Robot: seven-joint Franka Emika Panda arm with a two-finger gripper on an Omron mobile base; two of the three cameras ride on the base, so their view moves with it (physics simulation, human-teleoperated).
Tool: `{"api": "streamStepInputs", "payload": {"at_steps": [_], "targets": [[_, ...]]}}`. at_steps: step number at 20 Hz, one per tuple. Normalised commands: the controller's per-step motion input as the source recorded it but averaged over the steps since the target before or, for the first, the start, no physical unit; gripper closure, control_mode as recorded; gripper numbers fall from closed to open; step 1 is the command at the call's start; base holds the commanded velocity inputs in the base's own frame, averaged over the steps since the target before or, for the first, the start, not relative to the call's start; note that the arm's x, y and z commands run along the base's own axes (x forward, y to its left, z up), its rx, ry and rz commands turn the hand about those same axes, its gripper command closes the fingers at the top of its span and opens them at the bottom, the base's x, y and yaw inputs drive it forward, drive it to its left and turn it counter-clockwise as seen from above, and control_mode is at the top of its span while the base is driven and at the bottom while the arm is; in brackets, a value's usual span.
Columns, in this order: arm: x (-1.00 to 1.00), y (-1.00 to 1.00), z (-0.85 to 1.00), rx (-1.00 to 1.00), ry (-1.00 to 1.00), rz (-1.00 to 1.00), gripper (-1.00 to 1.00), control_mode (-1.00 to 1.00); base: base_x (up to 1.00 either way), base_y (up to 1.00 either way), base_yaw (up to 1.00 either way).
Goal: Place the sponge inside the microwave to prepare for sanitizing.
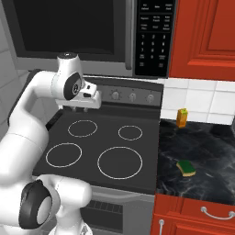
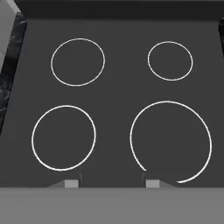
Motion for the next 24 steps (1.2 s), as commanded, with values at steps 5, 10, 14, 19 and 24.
{"api": "streamStepInputs", "payload": {"at_steps": [5, 10, 14, 19, 24], "targets": [[0.0, -0.06, -0.02, -0.02, -0.03, -0.03, -1.0, -1.0, 0.0, 0.0, 0.0], [-0.06, -0.35, 0.27, -0.02, -0.22, -0.03, -1.0, -1.0, 0.0, 0.0, 0.0], [-0.19, -0.34, 0.62, -0.02, -0.26, -0.01, -1.0, -1.0, 0.0, 0.0, 0.0], [-0.51, -0.28, 0.77, -0.04, -0.31, -0.01, -1.0, -1.0, 0.0, 0.0, 0.0], [-0.5, -0.4, 0.55, -0.08, -0.2, -0.05, -1.0, -1.0, 0.0, 0.0, 0.0]]}}
